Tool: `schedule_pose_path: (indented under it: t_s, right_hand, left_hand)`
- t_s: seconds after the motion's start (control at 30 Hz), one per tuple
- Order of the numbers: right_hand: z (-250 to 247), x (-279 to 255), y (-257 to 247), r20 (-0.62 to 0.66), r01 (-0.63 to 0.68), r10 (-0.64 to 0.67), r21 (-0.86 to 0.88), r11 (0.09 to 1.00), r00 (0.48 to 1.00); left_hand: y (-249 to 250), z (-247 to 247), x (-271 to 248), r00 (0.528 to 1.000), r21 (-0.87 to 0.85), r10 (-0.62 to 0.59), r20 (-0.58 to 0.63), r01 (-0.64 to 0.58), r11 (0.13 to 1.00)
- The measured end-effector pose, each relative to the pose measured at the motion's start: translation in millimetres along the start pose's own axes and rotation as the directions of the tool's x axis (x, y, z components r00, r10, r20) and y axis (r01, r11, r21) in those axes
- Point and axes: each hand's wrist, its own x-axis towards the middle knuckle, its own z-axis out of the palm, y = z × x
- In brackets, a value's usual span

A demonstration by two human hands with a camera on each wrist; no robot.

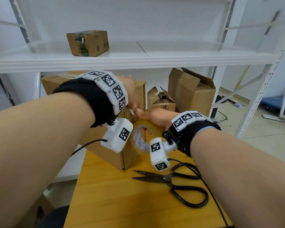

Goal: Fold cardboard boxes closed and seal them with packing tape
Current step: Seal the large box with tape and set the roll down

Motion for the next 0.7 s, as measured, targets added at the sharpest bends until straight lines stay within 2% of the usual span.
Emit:
schedule_pose_path:
  t_s: [0.13,0.27,0.47,0.57,0.7]
  right_hand:
    - [-2.2,5.4,-7.0,-0.014,0.009,-0.009,-0.020,1.000,1.000]
    - [-1.9,-2.1,-5.7,0.108,-0.011,-0.006,0.149,0.989,0.994]
    - [-1.4,1.9,-15.5,-0.007,-0.086,0.088,0.125,0.988,0.996]
    - [-0.4,2.0,-18.6,-0.009,-0.100,0.102,0.113,0.988,0.995]
    - [-0.3,3.3,-13.7,-0.021,-0.097,0.101,0.145,0.985,0.995]
  left_hand:
    - [0.3,0.2,-4.2,1.000,0.022,0.009,-0.018,-0.008,1.000]
    - [0.2,1.3,-6.6,0.999,0.036,0.024,-0.031,-0.022,0.999]
    - [-4.0,2.8,-1.8,0.997,0.001,0.050,-0.053,-0.050,0.999]
    - [-5.4,3.5,-0.1,0.995,-0.025,0.050,-0.082,-0.052,0.998]
    - [-6.1,-3.5,-1.3,0.994,-0.034,0.103,-0.048,-0.105,0.994]
